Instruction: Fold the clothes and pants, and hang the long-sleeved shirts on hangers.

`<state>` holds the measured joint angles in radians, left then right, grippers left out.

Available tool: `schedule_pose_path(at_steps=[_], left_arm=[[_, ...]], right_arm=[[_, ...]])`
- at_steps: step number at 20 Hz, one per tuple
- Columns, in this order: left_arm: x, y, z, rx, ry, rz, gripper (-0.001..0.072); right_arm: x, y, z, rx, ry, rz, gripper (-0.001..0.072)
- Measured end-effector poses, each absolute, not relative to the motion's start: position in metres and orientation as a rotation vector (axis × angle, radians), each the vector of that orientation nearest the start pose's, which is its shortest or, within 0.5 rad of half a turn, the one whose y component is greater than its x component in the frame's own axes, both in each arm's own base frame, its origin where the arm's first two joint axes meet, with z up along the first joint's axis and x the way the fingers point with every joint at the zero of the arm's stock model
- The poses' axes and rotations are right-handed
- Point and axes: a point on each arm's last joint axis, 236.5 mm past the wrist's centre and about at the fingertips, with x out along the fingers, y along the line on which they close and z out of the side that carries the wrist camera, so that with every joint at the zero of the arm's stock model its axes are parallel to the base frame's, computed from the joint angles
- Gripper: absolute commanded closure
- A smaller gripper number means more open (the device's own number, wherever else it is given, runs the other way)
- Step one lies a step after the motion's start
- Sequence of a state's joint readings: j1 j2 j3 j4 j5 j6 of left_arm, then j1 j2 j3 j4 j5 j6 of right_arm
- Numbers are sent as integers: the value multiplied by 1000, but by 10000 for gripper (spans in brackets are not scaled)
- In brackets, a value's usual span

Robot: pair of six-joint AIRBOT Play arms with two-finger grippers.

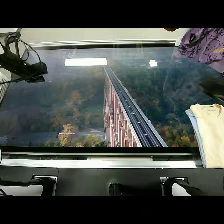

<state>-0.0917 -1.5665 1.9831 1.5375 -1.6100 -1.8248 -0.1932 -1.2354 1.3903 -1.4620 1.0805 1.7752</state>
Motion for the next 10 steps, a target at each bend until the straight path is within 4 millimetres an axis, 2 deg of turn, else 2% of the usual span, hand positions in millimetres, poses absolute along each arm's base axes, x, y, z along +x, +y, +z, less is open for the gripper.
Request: schedule_pose_path(at_steps=[2,4,5,7,10], left_arm=[[437,-67,144,-131,1221,-12,687],[423,-87,144,-91,1213,-68,687],[416,-96,146,-82,1198,-92,687],[400,-109,153,-84,1159,-125,686],[381,-116,169,-98,1103,-147,686]], right_arm=[[448,28,129,263,918,-13,673],[439,104,124,168,943,135,673],[430,135,122,131,957,195,673],[410,187,118,57,975,304,673],[388,228,116,-5,983,392,673]])
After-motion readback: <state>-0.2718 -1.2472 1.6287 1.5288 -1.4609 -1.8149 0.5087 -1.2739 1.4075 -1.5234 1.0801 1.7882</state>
